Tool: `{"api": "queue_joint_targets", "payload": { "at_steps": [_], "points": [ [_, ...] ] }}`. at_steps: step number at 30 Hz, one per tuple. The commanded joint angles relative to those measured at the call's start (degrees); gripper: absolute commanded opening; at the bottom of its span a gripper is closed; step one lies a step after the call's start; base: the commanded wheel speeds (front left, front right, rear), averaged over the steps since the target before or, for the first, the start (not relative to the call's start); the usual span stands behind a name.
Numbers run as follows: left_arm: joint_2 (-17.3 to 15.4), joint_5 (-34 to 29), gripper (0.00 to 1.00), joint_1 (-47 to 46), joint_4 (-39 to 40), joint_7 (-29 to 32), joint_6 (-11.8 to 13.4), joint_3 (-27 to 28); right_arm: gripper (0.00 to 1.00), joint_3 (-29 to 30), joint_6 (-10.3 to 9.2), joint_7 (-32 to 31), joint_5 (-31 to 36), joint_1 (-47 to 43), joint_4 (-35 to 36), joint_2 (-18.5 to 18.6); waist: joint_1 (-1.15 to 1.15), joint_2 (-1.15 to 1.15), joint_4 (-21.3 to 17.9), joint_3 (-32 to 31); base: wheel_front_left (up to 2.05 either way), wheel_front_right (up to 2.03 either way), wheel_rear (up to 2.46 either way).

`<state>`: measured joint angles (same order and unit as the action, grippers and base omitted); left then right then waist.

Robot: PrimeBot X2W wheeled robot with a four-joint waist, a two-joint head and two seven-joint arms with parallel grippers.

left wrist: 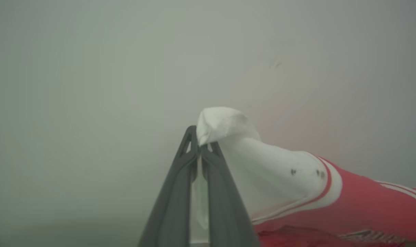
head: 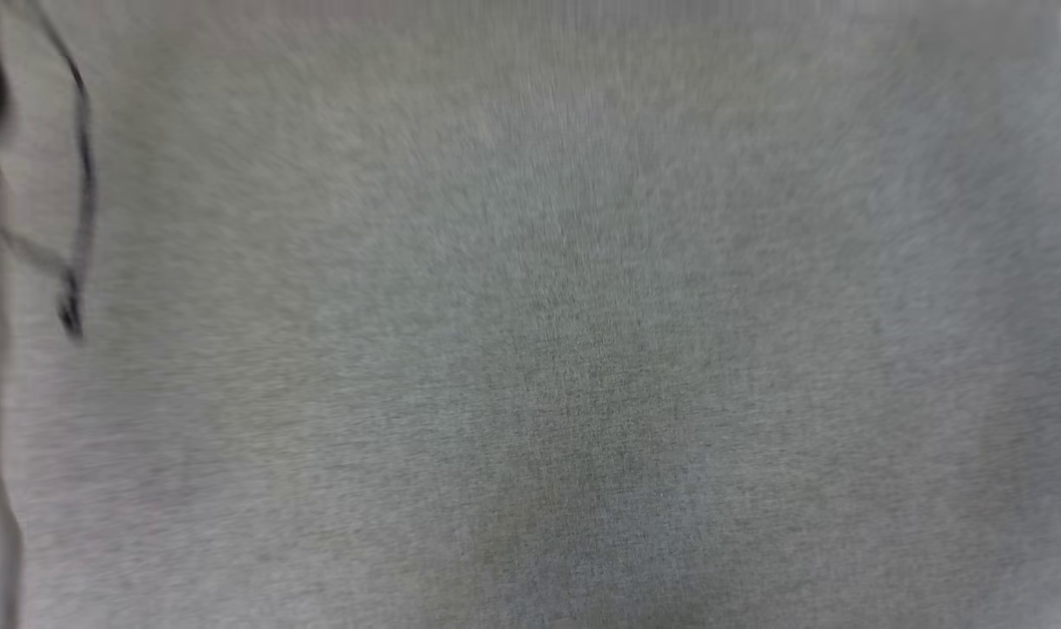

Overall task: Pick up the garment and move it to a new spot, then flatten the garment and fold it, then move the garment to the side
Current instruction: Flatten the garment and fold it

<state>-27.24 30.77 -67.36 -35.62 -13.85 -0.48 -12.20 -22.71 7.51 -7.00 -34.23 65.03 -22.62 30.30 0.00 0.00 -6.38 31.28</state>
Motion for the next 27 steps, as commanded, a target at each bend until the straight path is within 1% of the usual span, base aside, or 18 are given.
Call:
{"api": "queue_joint_targets", "payload": {
  "at_steps": [1, 7, 10, 15, 18, 20, 24, 27],
  "points": [
    [-0.3, 0.3, 0.0, 2.7, 0.8, -0.4, 0.3, 0.5, 0.0, 0.3, -0.04, 0.0, -0.5, -2.5, 0.3, 0.2, 0.0, 0.0, 1.4, -6.0, 0.0, 0.0, 0.0],
    [0.4, 4.2, 0.0, 23.9, 7.5, -0.9, 2.3, 3.2, 0.0, 2.9, -0.04, -1.1, -3.0, -20.3, 2.3, -0.1, 0.0, 0.0, 2.2, -14.3, 0.0, 0.0, 0.0],
    [1.1, 5.5, 0.0, 33.8, 11.1, -0.1, 4.0, 3.7, 0.0, 5.3, -0.05, -0.9, -4.1, -28.7, 4.3, 0.3, 0.0, 0.0, 2.5, -17.4, 0.0, 0.0, 0.0],
    [1.9, 7.3, 0.0, 48.5, 17.7, 1.4, 7.0, 4.1, 0.0, 9.8, -0.05, -2.2, -4.8, -42.9, 8.1, -1.2, 0.0, 0.0, 2.9, -20.9, 0.0, 0.0, 0.0],
    [2.3, 8.3, 0.0, 55.7, 20.9, 2.7, 8.3, 4.0, 0.0, 12.9, -0.05, -3.2, -4.1, -51.3, 10.5, -2.9, 0.0, 0.0, 3.1, -22.8, 0.0, 0.0, 0.0],
    [2.4, 9.1, 0.0, 60.1, 22.4, 3.6, 9.0, 4.1, 0.0, 14.9, -0.04, -4.3, -3.6, -56.7, 11.9, -4.9, 0.0, 0.0, 3.3, -24.1, 0.0, 0.0, 0.0],
    [2.4, 10.2, 0.0, 68.6, 24.3, 5.0, 10.7, 4.4, 0.0, 18.2, -0.04, -8.5, -1.7, -67.2, 14.9, -8.7, 0.0, 0.0, 3.6, -26.8, 0.0, 0.0, 0.0],
    [2.7, 11.1, 0.0, 73.7, 25.2, 6.0, 11.6, 4.3, 0.0, 20.3, -0.05, -11.8, 1.2, -74.1, 17.0, -11.3, 0.0, 0.0, 3.7, -28.2, 0.0, 0.0, 0.0]
  ]
}}
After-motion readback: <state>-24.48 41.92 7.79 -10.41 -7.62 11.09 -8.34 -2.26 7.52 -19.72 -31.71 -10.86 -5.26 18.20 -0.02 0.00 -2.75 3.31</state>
